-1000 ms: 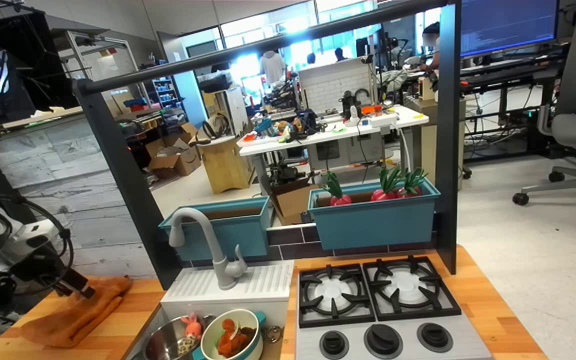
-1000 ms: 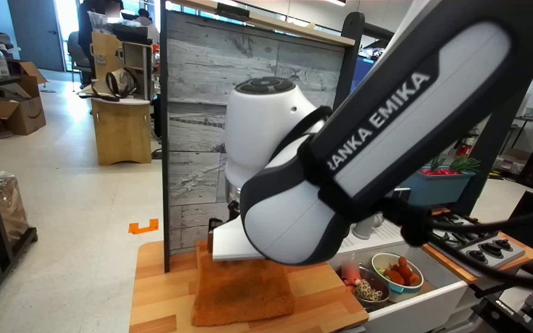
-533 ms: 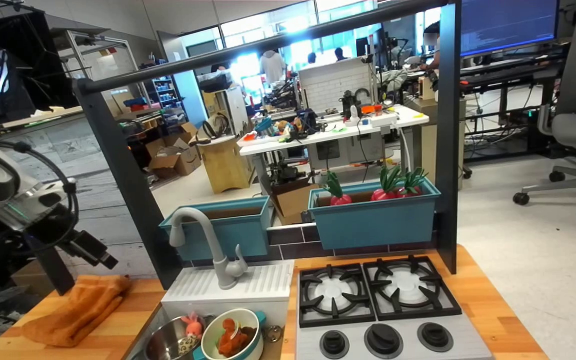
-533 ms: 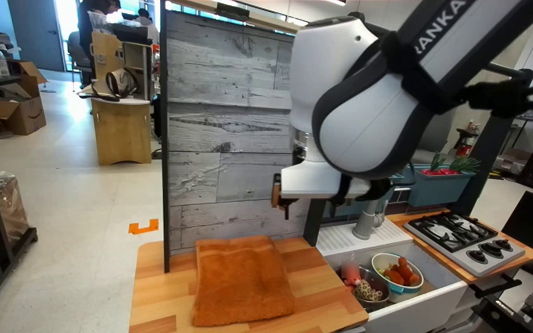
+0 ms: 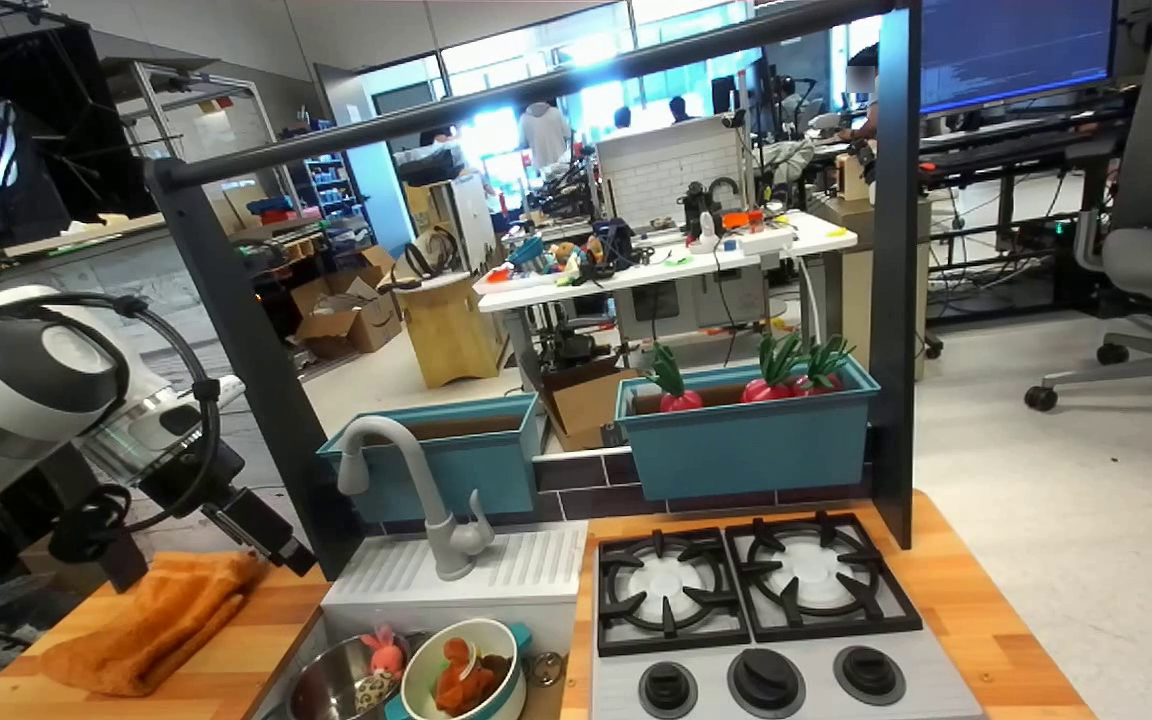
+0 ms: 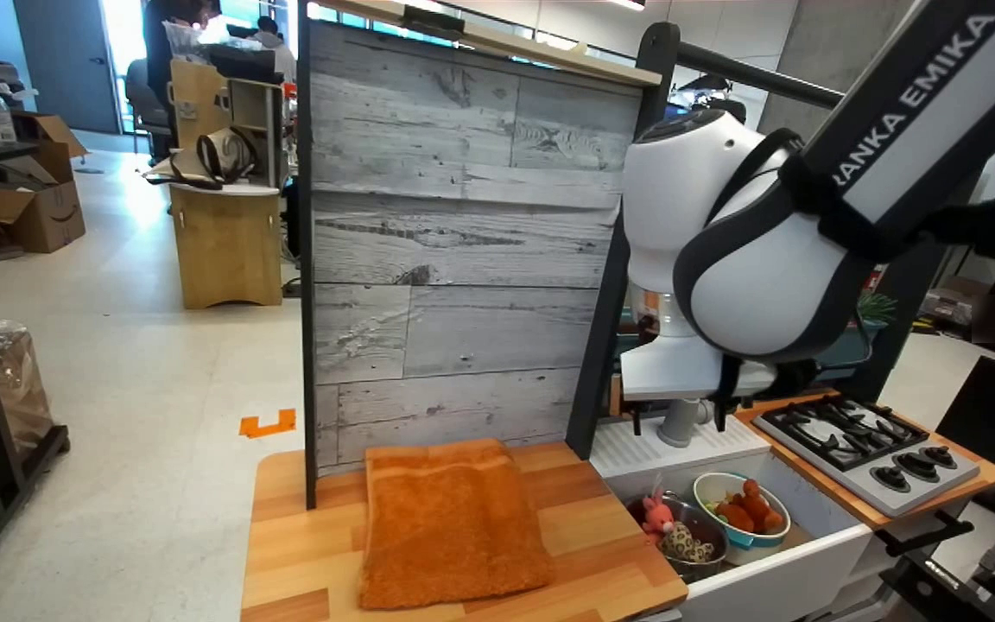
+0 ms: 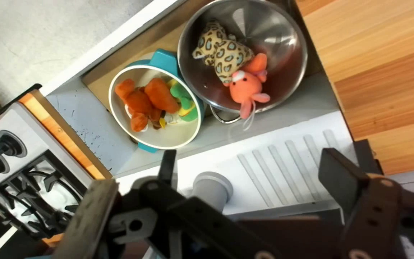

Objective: Put the plushies inside the pots in the sink, wipe the counter with the towel, and then remove the pink plushy from the pot and put it on the stove

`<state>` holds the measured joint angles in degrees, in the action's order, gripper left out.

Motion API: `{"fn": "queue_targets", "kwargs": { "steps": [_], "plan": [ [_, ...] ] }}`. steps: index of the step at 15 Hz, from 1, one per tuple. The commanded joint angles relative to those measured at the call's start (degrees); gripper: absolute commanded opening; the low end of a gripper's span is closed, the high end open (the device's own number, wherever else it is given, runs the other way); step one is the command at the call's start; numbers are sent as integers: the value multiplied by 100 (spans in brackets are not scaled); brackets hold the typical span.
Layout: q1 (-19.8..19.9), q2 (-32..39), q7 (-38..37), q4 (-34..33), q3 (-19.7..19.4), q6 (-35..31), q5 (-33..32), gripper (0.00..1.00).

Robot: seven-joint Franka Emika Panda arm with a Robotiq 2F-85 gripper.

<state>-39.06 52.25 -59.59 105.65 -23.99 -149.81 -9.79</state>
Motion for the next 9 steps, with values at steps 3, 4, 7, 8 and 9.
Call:
{"fn": "queue_targets", "kwargs": {
  "steps": [3,4,7,8,9],
  "plan": [
    [103,36,-105,-71,122,17,-277,100],
    [125,160,-170,-129,77,13,-302,100],
    [149,544,-250,-296,-19,135,-497,100],
    [174,683,-265,-355,-22,169,-548,100],
    [212,822,-274,-426,-18,129,-587,100]
  ]
}}
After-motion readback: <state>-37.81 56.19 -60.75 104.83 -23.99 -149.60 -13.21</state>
